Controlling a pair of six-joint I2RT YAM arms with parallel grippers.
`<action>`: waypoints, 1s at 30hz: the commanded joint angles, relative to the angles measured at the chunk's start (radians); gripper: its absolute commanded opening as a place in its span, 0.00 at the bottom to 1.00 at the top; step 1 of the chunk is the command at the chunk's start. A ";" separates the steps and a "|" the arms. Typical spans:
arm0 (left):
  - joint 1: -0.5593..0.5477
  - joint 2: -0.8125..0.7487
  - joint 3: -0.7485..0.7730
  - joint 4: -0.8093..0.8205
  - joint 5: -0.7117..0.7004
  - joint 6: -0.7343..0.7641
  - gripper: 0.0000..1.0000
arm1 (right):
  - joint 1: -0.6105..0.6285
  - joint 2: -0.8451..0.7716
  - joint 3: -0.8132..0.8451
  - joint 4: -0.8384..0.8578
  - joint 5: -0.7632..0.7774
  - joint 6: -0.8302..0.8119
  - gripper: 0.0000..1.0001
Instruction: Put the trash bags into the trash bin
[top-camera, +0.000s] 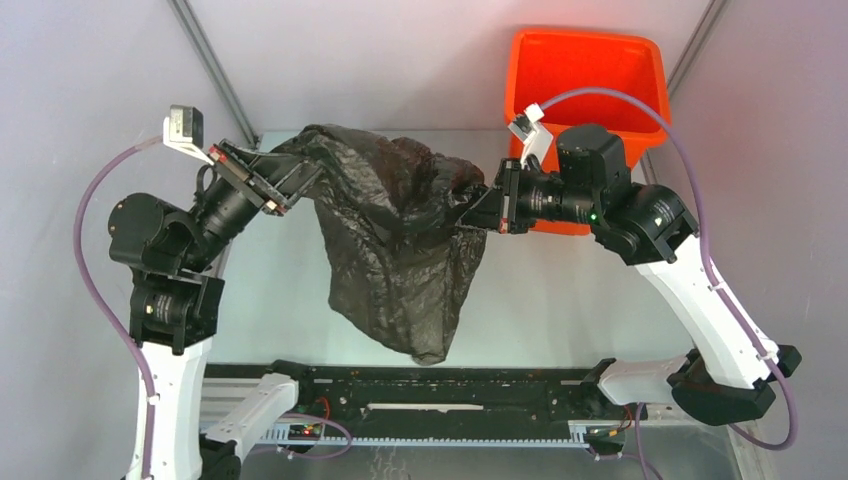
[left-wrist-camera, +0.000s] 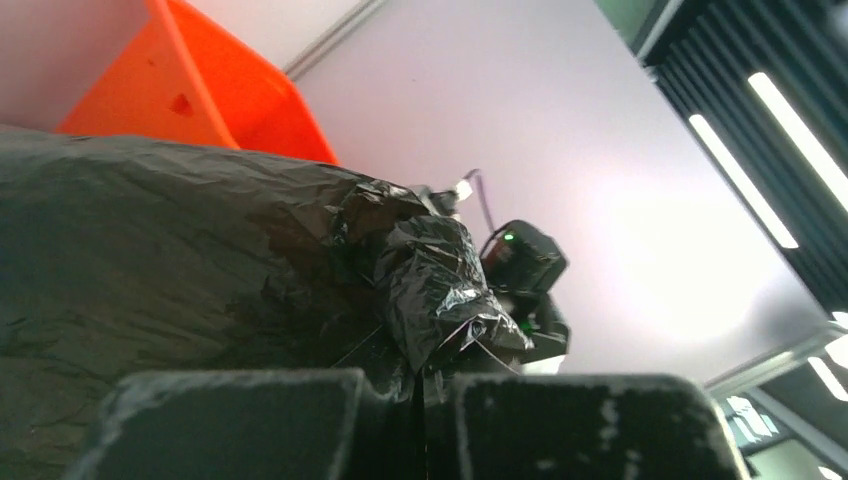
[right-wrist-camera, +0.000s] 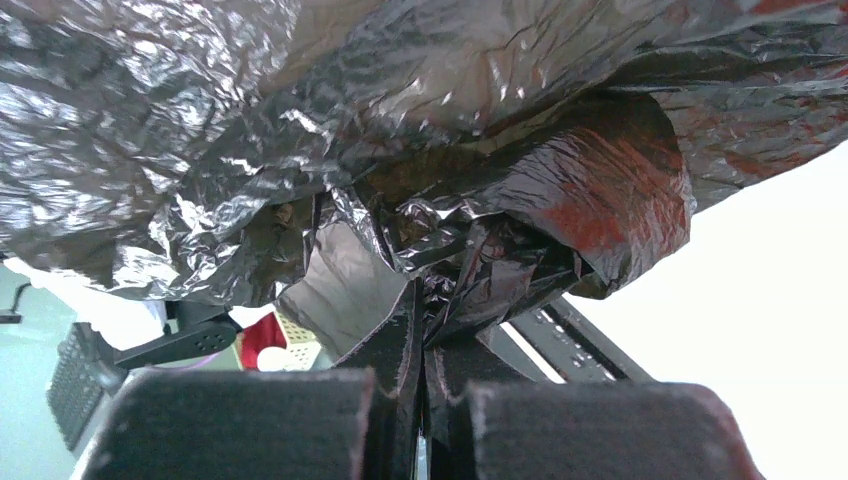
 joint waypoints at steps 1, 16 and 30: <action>-0.112 0.015 0.015 0.142 -0.069 -0.125 0.00 | -0.008 -0.044 -0.046 0.108 -0.043 0.121 0.01; -0.458 0.269 0.165 0.201 -0.313 -0.042 0.00 | 0.066 -0.210 -0.193 0.503 0.007 0.144 0.75; -0.558 0.424 0.237 0.232 -0.315 -0.070 0.00 | 0.117 -0.177 -0.127 0.435 0.235 0.120 1.00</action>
